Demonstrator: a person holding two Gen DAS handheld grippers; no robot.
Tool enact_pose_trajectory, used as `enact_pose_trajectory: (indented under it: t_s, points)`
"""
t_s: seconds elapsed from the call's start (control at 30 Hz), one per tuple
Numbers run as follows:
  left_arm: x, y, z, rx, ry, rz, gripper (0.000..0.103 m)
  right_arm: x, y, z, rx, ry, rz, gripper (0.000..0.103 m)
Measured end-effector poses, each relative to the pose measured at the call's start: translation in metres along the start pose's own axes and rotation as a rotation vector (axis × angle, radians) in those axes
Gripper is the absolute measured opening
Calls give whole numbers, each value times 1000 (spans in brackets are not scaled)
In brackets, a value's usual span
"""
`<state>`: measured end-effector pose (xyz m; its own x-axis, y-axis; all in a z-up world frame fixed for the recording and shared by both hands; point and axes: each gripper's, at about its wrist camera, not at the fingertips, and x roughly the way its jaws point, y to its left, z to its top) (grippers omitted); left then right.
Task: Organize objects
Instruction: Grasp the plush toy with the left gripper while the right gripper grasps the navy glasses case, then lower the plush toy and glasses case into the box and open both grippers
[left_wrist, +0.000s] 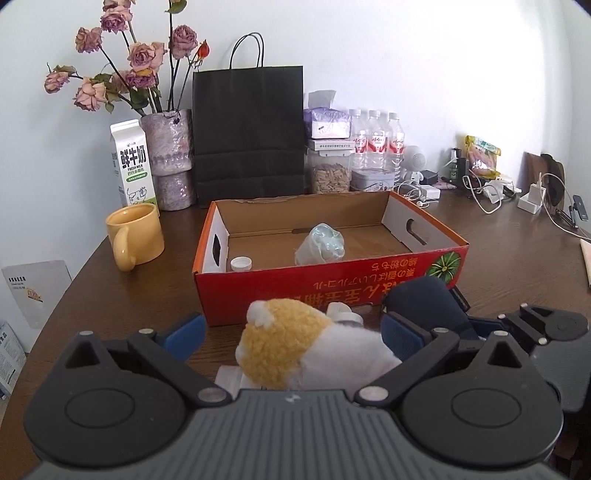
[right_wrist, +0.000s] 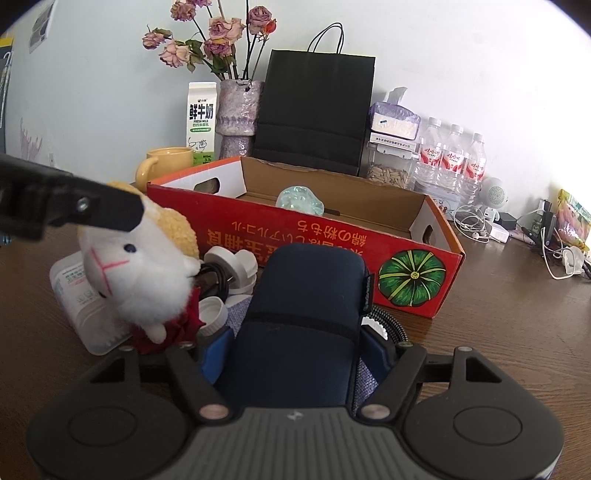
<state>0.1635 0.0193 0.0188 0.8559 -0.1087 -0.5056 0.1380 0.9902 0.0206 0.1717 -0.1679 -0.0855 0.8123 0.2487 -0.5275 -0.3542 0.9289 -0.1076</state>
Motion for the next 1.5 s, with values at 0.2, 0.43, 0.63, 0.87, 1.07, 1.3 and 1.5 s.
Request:
enact_pose_trajectory:
  t_s: [0.2, 0.43, 0.63, 0.87, 1.07, 1.3, 1.5]
  points:
    - [30, 8, 19, -71, 121, 29, 103, -1, -4, -2, 12, -11, 16, 72]
    - [52, 24, 13, -241, 253, 12, 93, -2, -8, -3, 26, -20, 39, 72]
    - [39, 24, 9, -292, 216, -4, 65, -3, -13, -3, 46, -28, 62, 70]
    - [26, 20, 6, -291, 166, 4, 61, -7, -17, -2, 72, -44, 80, 66]
    - [14, 18, 8, -291, 126, -3, 60, -14, -20, 1, 77, -64, 76, 64]
    - [-2, 17, 8, -306, 78, -10, 60, -24, -22, 5, 75, -88, 77, 62]
    - [-12, 16, 11, -304, 36, -6, 61, -28, -24, 11, 73, -100, 77, 32]
